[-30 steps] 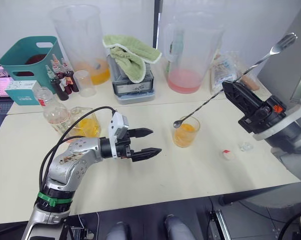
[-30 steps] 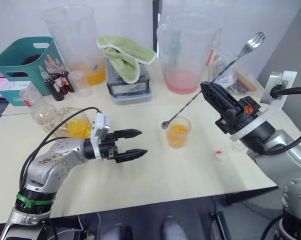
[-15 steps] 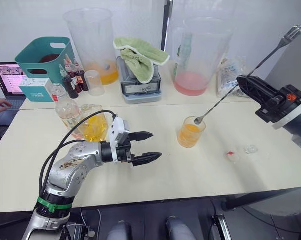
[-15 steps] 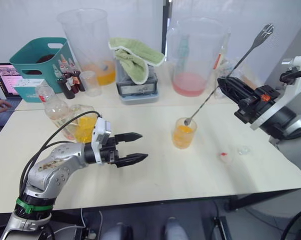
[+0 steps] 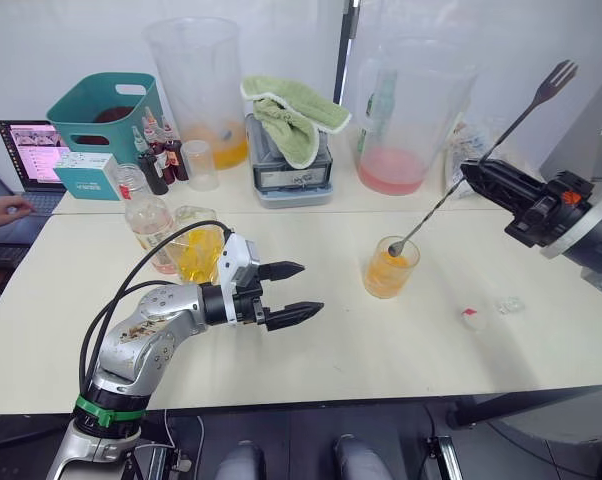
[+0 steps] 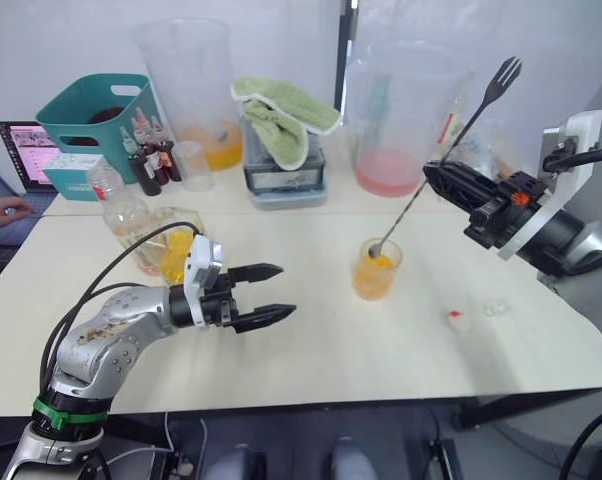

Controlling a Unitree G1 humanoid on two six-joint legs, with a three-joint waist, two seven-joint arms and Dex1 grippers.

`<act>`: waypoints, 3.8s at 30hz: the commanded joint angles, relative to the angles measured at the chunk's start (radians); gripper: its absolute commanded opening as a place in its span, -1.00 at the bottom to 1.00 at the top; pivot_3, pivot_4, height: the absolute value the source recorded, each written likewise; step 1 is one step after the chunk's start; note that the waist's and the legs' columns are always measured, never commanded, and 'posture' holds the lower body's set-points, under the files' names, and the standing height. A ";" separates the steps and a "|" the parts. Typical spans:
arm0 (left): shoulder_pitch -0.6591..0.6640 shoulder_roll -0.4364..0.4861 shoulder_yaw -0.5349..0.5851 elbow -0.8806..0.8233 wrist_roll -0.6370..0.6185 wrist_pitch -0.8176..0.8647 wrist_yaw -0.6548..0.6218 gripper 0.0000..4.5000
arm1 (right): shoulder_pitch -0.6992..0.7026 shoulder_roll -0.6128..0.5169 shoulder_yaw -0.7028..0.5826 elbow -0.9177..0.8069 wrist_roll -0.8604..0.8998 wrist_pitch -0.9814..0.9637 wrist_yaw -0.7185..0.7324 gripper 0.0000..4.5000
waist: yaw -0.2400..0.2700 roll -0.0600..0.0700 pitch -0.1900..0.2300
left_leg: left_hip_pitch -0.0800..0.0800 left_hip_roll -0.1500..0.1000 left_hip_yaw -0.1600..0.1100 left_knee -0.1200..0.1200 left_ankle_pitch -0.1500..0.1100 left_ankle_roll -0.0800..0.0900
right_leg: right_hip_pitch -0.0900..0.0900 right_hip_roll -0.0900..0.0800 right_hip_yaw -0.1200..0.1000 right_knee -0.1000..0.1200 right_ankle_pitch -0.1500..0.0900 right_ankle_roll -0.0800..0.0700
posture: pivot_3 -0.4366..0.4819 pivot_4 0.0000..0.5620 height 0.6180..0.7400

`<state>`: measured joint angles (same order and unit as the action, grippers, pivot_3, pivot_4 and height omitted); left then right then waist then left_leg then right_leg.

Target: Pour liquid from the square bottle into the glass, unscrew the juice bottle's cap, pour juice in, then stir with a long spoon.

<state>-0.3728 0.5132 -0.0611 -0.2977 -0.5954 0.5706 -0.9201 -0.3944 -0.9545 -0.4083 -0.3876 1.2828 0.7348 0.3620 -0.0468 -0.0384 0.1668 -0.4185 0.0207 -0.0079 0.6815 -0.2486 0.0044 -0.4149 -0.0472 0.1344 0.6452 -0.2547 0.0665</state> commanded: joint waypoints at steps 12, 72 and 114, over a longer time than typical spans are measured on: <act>0.002 -0.013 -0.002 -0.019 0.004 -0.025 -0.004 0.99 | -0.070 -0.055 0.012 0.036 -0.128 0.046 0.126 -1.00 | 0.032 0.004 0.000 | -0.003 -0.007 0.000 0.001 0.007 0.002 | -0.006 -0.011 -0.014 0.002 0.000 0.000 | -0.05 -0.47 0.89; 0.005 -0.026 -0.002 -0.028 0.035 -0.030 0.006 0.99 | -0.116 0.101 0.051 0.063 -0.405 0.190 0.216 -1.00 | 0.032 0.005 0.000 | -0.003 -0.007 0.000 0.001 0.007 0.002 | -0.006 -0.012 -0.016 0.003 0.000 0.000 | -0.05 -0.47 0.89; 0.010 -0.027 0.007 -0.042 0.032 -0.029 0.021 0.99 | -0.278 0.027 -0.135 0.153 -0.208 0.351 0.176 -1.00 | 0.033 0.006 0.000 | -0.003 -0.007 0.000 0.001 0.007 0.002 | -0.007 -0.012 -0.016 0.003 0.000 0.000 | -0.05 -0.47 0.89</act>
<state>-0.3541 0.4872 -0.0712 -0.2983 -0.5521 0.5654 -0.9050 -0.6333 -0.8907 -0.4702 -0.2382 1.0102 1.0516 0.5509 -0.0139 -0.0321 0.1670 -0.4215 0.0132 -0.0081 0.6824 -0.2420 0.0060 -0.4211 -0.0596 0.1188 0.6478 -0.2546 0.0660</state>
